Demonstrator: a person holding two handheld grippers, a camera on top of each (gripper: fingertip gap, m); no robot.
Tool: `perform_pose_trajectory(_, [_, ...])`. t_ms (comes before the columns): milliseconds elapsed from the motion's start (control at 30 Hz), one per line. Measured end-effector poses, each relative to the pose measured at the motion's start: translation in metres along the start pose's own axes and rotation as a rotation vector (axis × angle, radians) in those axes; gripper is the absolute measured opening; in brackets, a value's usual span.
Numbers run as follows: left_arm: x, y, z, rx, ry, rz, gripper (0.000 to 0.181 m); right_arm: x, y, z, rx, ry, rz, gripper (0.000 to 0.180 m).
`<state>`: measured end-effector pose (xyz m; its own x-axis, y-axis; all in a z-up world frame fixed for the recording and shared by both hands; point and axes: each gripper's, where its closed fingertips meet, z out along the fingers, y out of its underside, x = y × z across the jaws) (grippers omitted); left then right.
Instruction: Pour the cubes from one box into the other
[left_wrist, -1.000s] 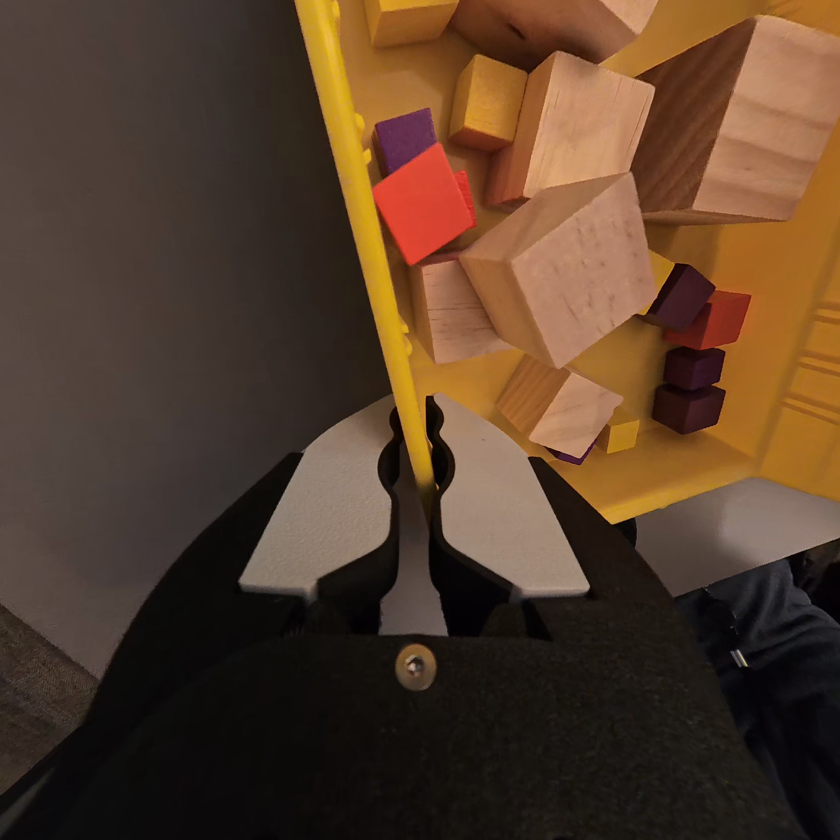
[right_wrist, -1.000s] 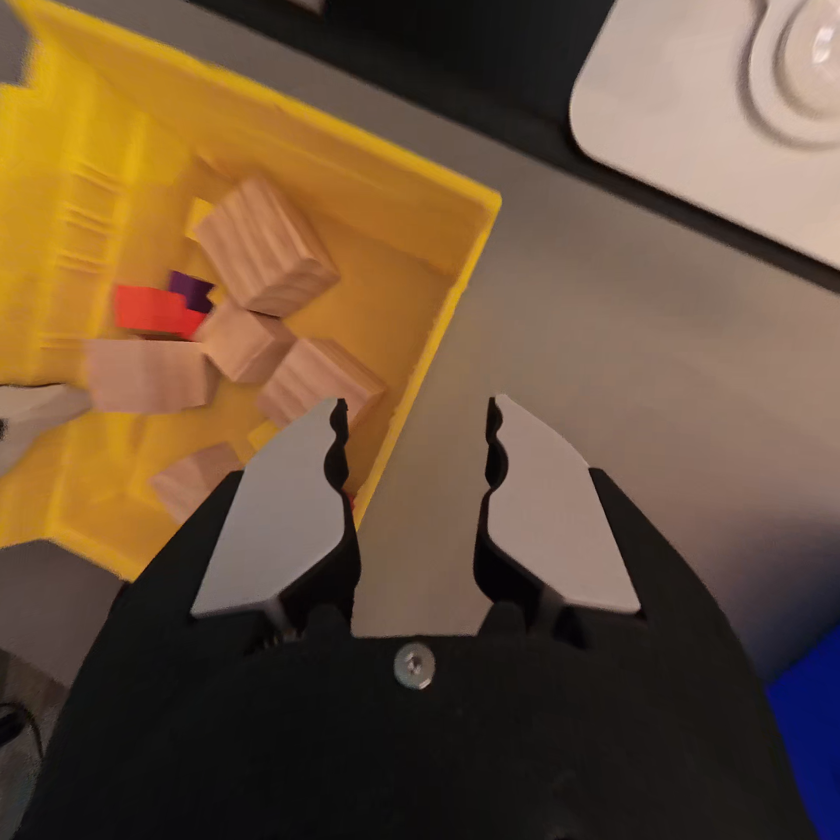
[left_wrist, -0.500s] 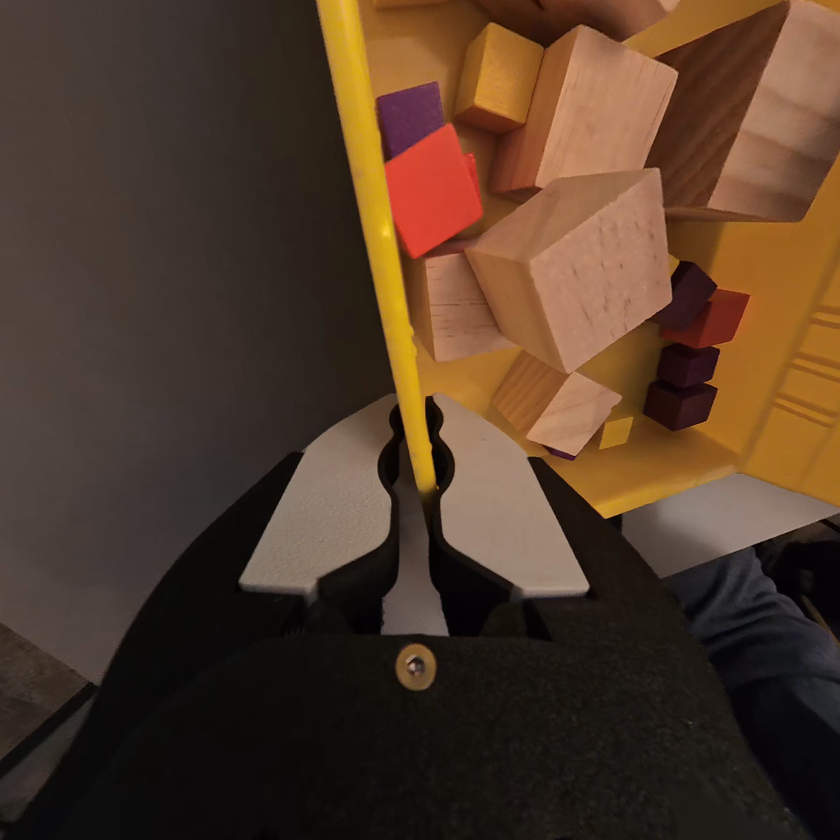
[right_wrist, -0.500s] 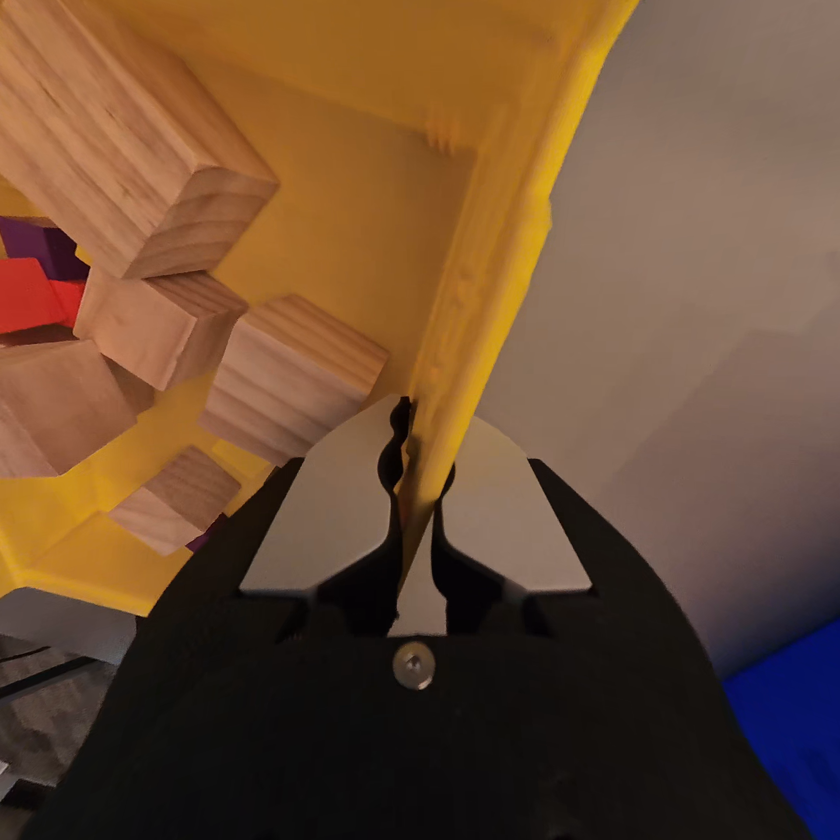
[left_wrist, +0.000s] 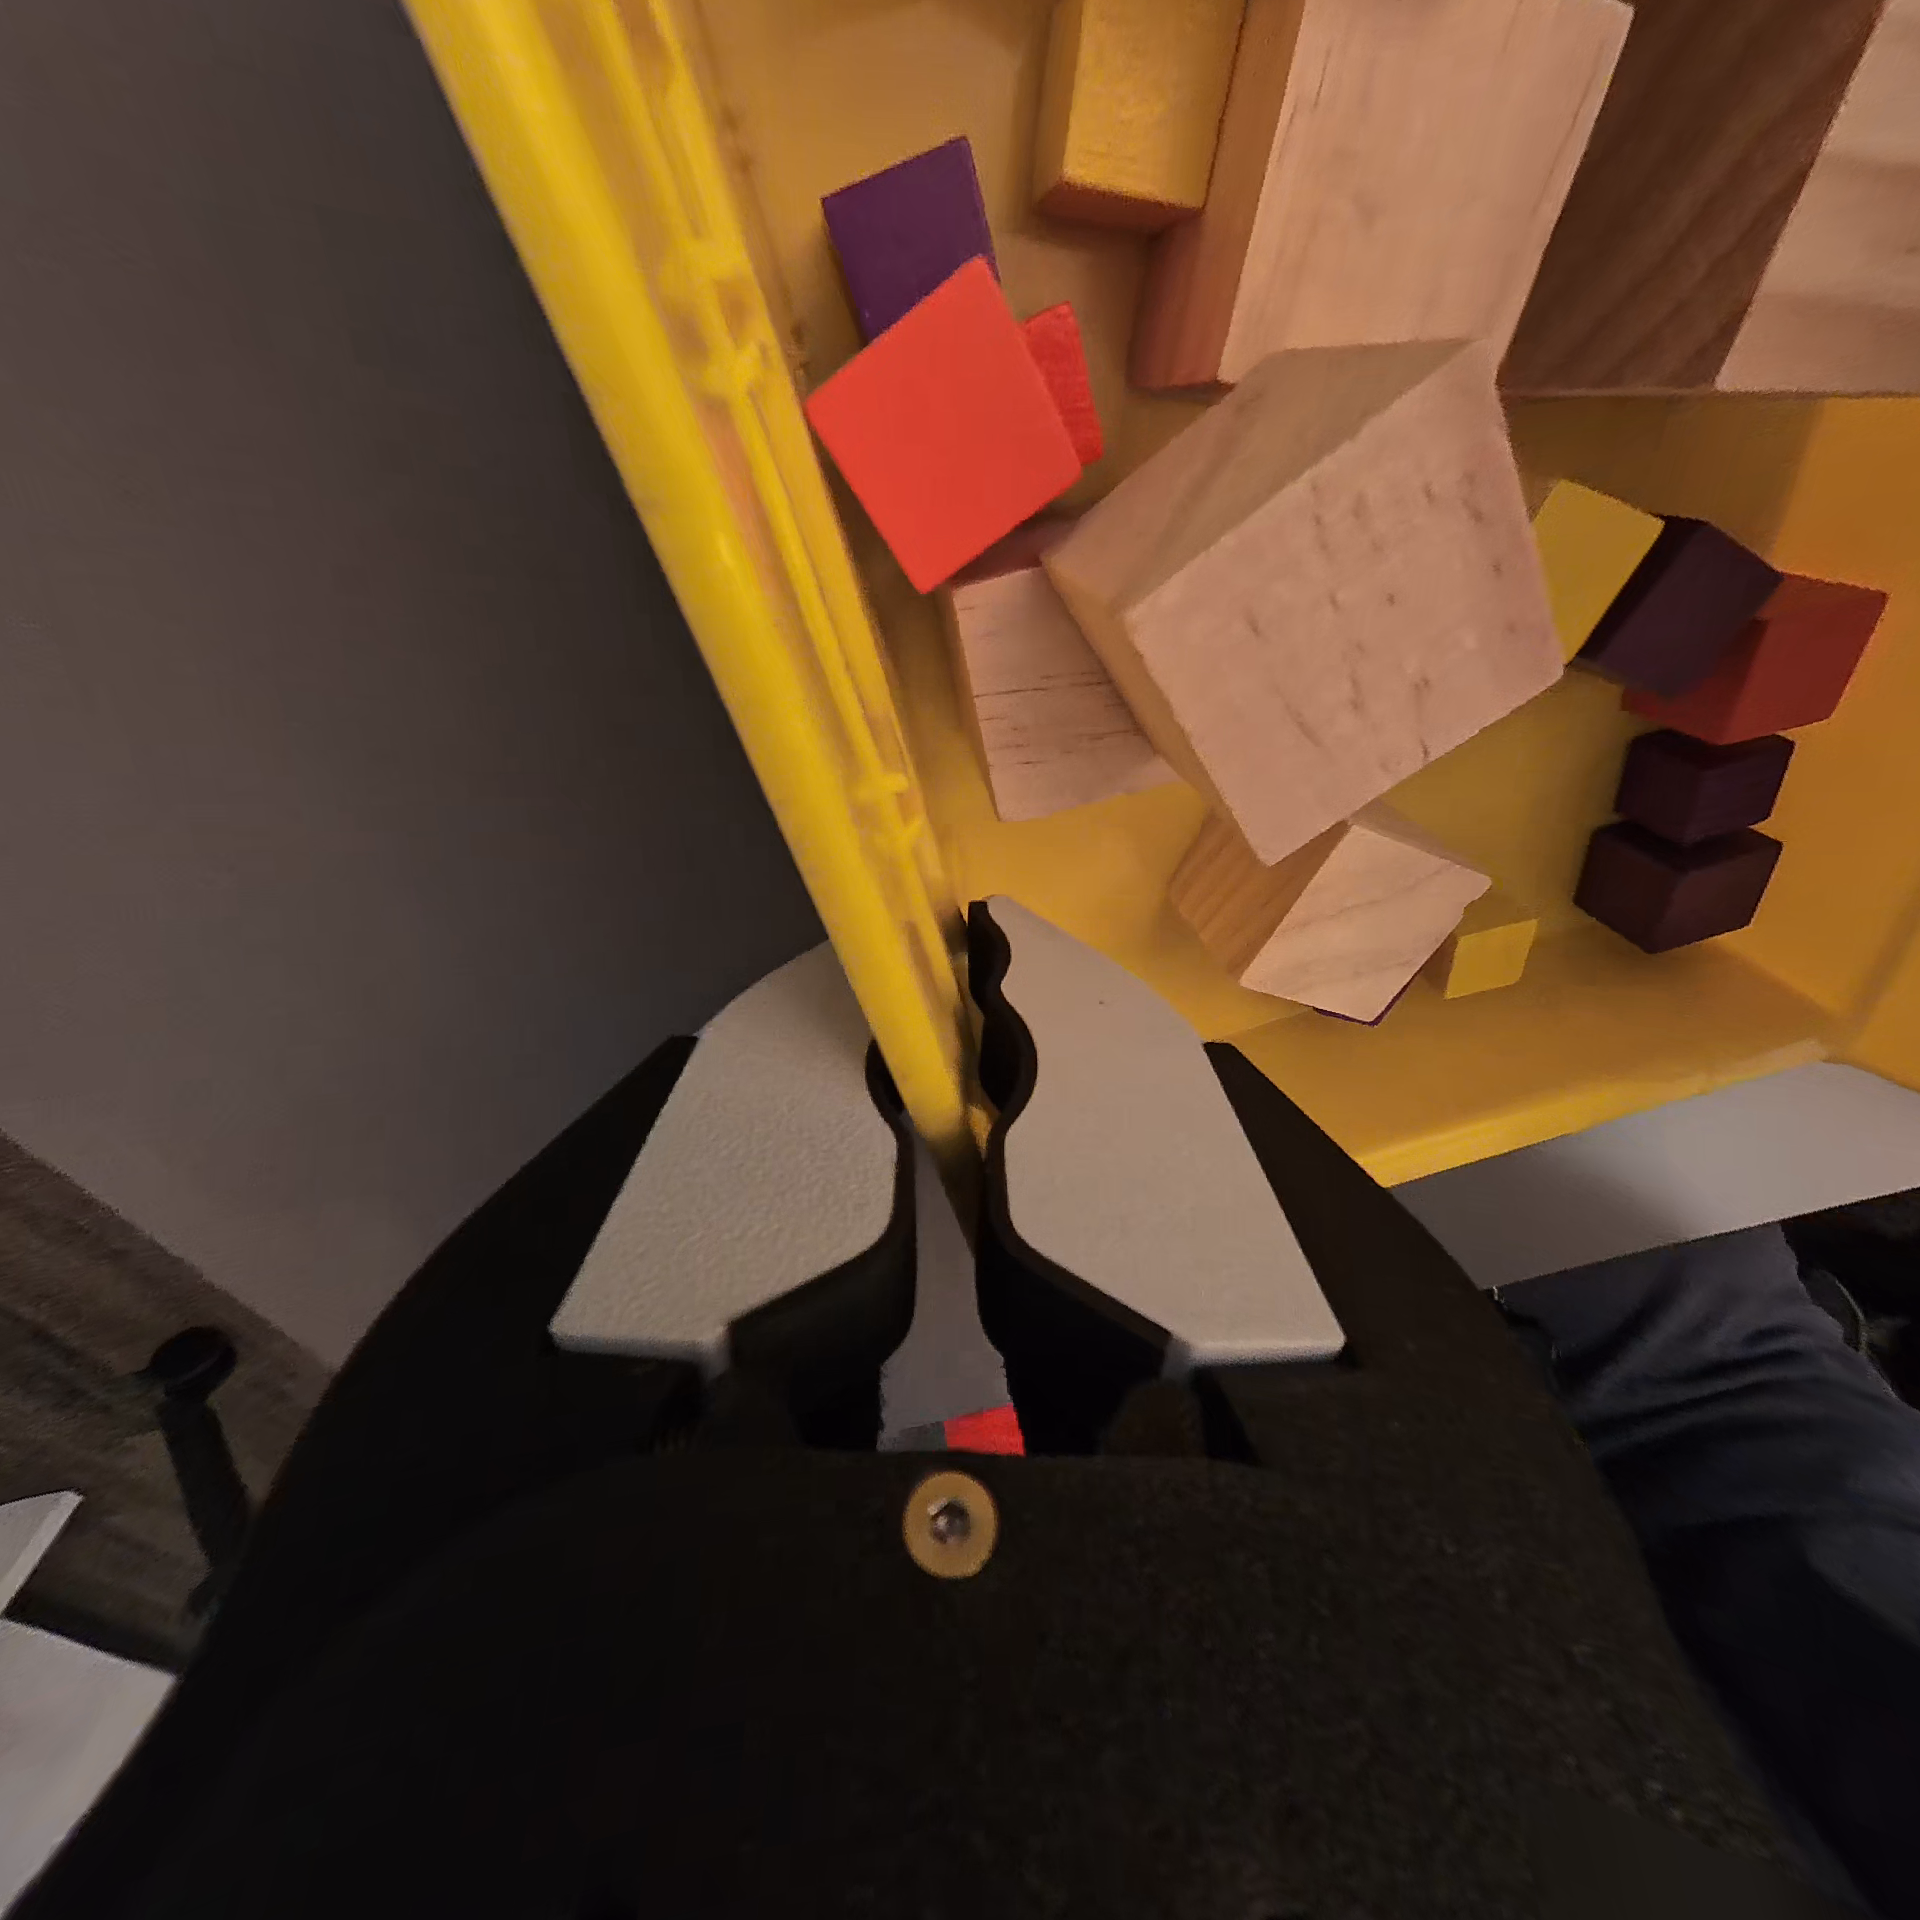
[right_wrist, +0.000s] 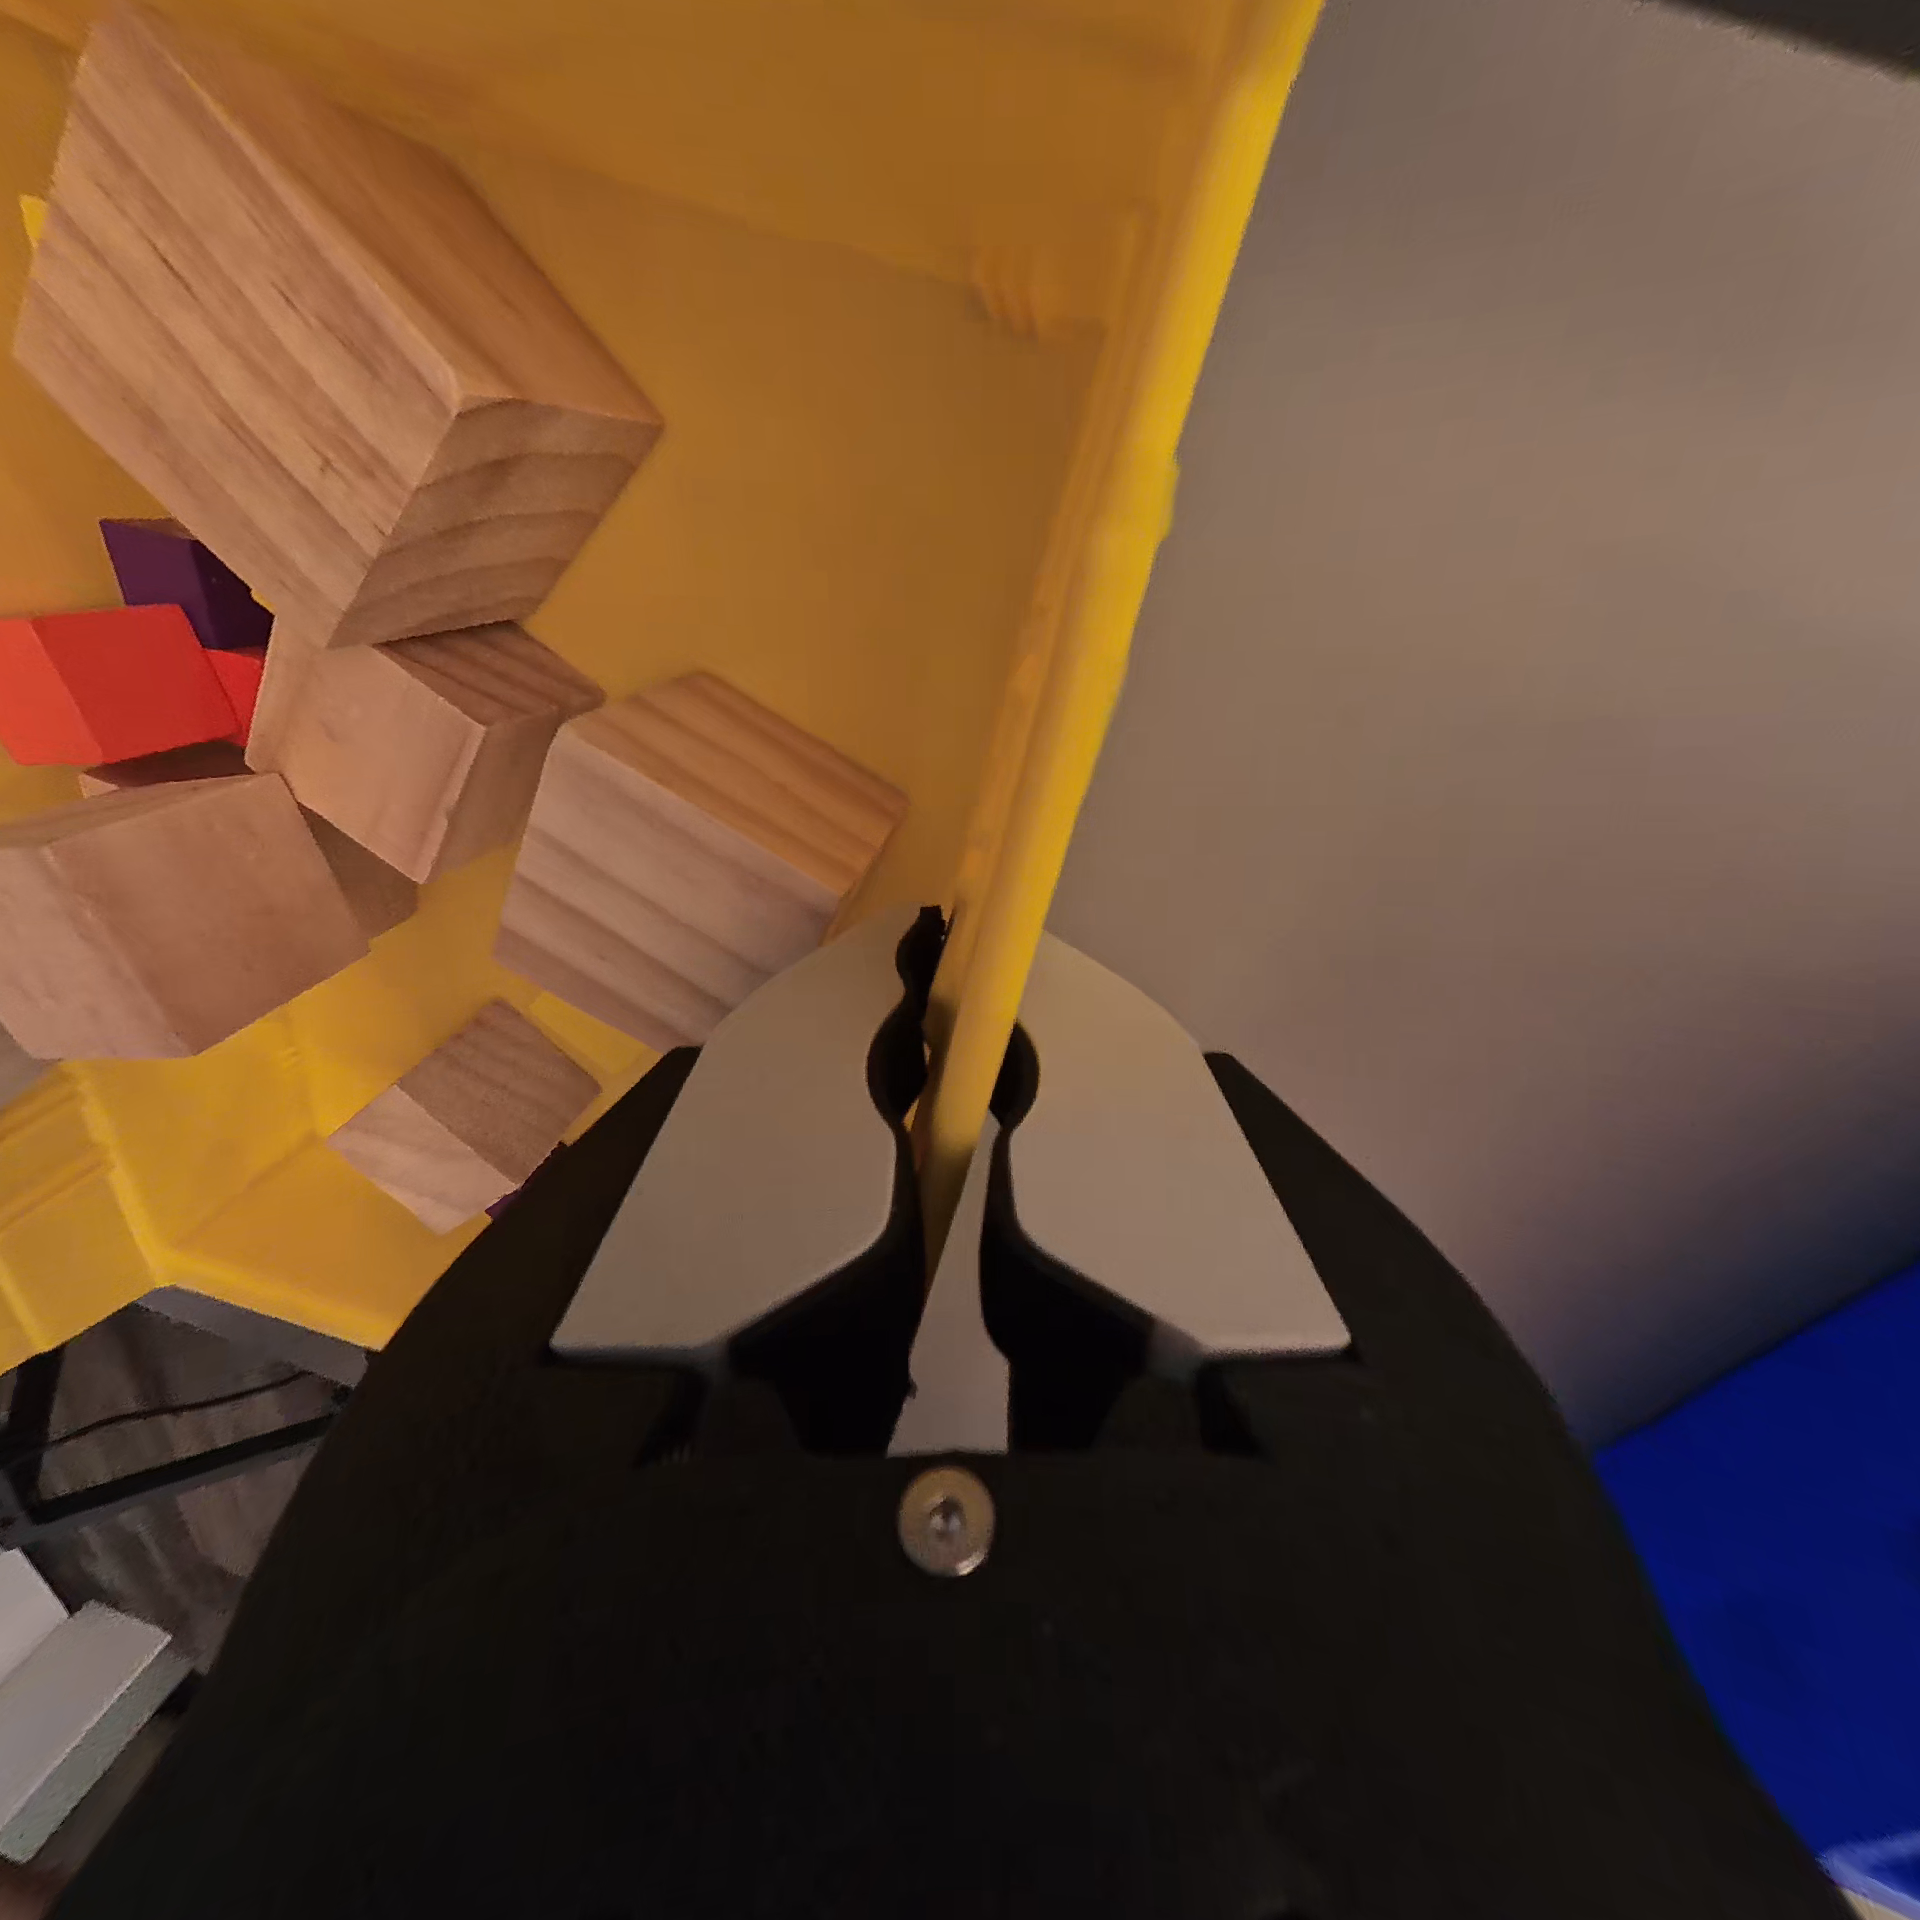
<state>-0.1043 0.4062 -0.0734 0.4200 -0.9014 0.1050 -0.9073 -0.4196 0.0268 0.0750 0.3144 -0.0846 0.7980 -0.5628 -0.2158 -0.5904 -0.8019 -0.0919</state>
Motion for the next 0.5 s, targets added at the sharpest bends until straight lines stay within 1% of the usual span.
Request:
perform_pose_trajectory(100, [0.03, -0.021, -0.024, 0.018, -0.047, 0.05, 0.007, 0.028, -0.004, -0.033, 0.052, 0.002, 0.011, 0.006])
perform_pose_trajectory(233, [0.09, -0.057, -0.056, 0.061, -0.08, 0.129, 0.007, 0.086, 0.001, -0.085, 0.123, 0.0, 0.07, 0.006])
perform_pose_trajectory(367, [0.168, -0.096, -0.08, 0.106, -0.086, 0.233, 0.007, 0.16, 0.019, -0.141, 0.201, 0.035, 0.149, 0.006])
perform_pose_trajectory(500, [0.255, -0.14, -0.089, 0.215, -0.022, 0.303, 0.005, 0.245, 0.043, -0.193, 0.309, 0.107, 0.238, 0.006])
